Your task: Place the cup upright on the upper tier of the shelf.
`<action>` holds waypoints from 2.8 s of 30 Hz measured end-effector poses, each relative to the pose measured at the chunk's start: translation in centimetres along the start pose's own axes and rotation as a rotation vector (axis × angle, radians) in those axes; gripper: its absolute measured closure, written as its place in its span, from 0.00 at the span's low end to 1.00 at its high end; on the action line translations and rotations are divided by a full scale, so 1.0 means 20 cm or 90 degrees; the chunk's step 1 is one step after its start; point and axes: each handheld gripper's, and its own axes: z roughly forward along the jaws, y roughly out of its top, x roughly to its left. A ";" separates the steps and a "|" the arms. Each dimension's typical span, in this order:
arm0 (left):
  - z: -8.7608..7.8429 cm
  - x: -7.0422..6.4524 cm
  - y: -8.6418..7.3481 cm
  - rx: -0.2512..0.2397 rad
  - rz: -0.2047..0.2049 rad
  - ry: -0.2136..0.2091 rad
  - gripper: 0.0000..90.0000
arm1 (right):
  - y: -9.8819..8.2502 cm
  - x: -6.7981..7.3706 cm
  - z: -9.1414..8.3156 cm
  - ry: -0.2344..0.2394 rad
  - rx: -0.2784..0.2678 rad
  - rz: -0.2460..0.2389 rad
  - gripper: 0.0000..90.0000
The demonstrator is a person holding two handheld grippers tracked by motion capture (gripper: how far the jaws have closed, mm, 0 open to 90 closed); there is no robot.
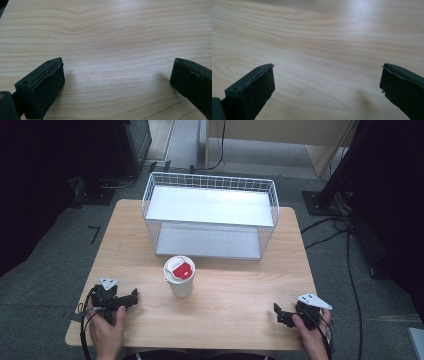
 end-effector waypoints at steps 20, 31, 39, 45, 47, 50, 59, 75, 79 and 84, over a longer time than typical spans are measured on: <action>0.00 0.00 0.00 0.001 0.000 0.000 0.00 | 0.21 0.45 0.10 0.087 -0.064 -0.055 0.00; 0.00 0.00 0.00 0.001 -0.001 -0.001 0.00 | 0.28 0.66 0.18 0.136 -0.087 -0.065 0.00; 0.00 0.00 0.00 0.001 -0.001 -0.001 0.00 | 0.29 0.81 0.23 0.171 -0.086 -0.077 0.00; 0.00 0.00 0.00 0.001 -0.001 0.000 0.00 | 0.30 0.90 0.27 0.196 -0.084 -0.082 0.00; 0.00 0.00 0.00 0.001 0.000 -0.001 0.00 | 0.30 0.92 0.27 0.204 -0.085 -0.081 0.00; 0.00 0.00 0.00 0.001 0.000 -0.001 0.00 | 0.30 0.95 0.29 0.213 -0.086 -0.077 0.00; 0.00 0.00 0.00 0.001 -0.001 -0.001 0.00 | 0.33 1.04 0.32 0.236 -0.092 -0.080 0.00; 0.00 0.00 0.00 0.001 0.000 0.000 0.00 | 0.34 1.18 0.39 0.270 -0.111 -0.063 0.00; 0.00 0.00 0.00 0.001 0.000 -0.001 0.00 | 0.34 1.20 0.41 0.275 -0.118 -0.051 0.00; 0.00 0.00 0.00 0.001 -0.001 -0.001 0.00 | 0.35 1.23 0.43 0.281 -0.122 -0.052 0.00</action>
